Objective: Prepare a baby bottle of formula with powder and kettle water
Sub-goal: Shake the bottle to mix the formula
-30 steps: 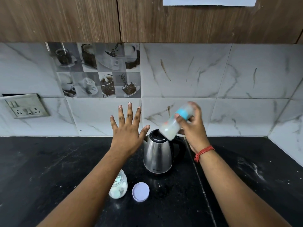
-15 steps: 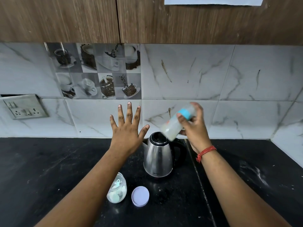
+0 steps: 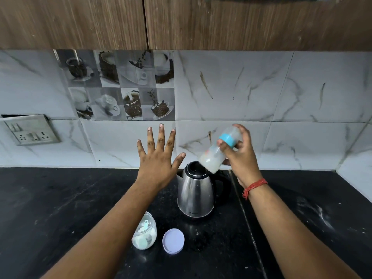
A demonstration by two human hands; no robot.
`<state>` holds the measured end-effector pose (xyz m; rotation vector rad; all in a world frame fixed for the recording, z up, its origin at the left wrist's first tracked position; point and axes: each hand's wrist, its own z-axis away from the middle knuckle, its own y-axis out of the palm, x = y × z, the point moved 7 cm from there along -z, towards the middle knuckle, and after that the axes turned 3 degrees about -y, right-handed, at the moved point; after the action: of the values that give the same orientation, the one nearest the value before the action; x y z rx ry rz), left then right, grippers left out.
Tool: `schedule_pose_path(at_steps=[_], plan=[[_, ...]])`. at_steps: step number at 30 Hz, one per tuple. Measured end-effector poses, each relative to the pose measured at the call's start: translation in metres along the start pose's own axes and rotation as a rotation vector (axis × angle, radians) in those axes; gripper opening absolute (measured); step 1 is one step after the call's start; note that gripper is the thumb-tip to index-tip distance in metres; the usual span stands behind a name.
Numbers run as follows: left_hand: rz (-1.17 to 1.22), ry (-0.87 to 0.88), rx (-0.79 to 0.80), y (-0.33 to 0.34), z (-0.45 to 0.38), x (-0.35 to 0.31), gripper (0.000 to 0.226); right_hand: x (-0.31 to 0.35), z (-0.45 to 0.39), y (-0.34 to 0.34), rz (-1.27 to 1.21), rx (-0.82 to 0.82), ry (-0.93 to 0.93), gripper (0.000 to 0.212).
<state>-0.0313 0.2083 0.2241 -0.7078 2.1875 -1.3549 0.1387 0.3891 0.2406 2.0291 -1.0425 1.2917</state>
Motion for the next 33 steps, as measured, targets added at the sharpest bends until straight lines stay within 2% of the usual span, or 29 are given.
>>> schedule_pose_path(at_steps=[2,5,8,11,14,17,20,21,23,24,26,27,30,33], plan=[[0.011,-0.006,0.001,0.001,-0.001,0.000,0.078,-0.002,0.000,-0.009,-0.090,-0.109,0.025,0.063],[0.001,0.006,-0.006,-0.001,-0.001,-0.001,0.078,0.002,-0.001,0.000,0.006,0.002,0.010,0.061],[0.009,0.001,-0.007,-0.002,-0.002,-0.001,0.078,0.001,-0.006,-0.014,-0.078,-0.121,0.032,0.060],[-0.002,0.002,-0.001,-0.002,-0.002,-0.001,0.079,0.004,-0.009,-0.003,-0.020,0.014,0.038,0.059],[-0.001,-0.002,0.003,-0.001,-0.004,-0.002,0.079,0.003,-0.011,-0.011,-0.107,-0.081,0.040,0.060],[0.002,0.006,-0.008,-0.002,-0.003,-0.003,0.079,0.005,-0.011,-0.001,-0.045,0.034,0.059,0.060],[0.001,0.001,0.001,-0.001,-0.005,-0.003,0.078,0.001,-0.010,-0.013,-0.123,-0.116,0.073,0.062],[0.003,-0.001,0.001,0.000,-0.005,-0.003,0.078,0.000,-0.010,-0.012,-0.127,-0.115,0.085,0.063],[0.003,0.005,-0.002,0.000,-0.004,-0.002,0.078,0.000,-0.009,-0.002,-0.034,-0.012,0.086,0.064],[0.006,0.009,-0.001,0.000,-0.004,-0.002,0.079,-0.001,-0.008,-0.002,-0.031,-0.017,0.074,0.065],[0.008,0.001,0.004,0.001,-0.004,-0.001,0.079,-0.002,-0.010,-0.012,-0.126,-0.126,0.074,0.063],[0.004,-0.002,0.005,0.002,-0.003,-0.001,0.079,-0.001,-0.011,-0.013,-0.143,-0.131,0.078,0.062],[-0.006,0.004,0.011,0.002,-0.003,0.001,0.078,0.000,-0.011,-0.002,-0.056,-0.010,0.070,0.060],[0.000,-0.005,0.011,0.002,-0.005,0.002,0.078,0.001,-0.011,-0.010,-0.153,-0.108,0.073,0.059]])
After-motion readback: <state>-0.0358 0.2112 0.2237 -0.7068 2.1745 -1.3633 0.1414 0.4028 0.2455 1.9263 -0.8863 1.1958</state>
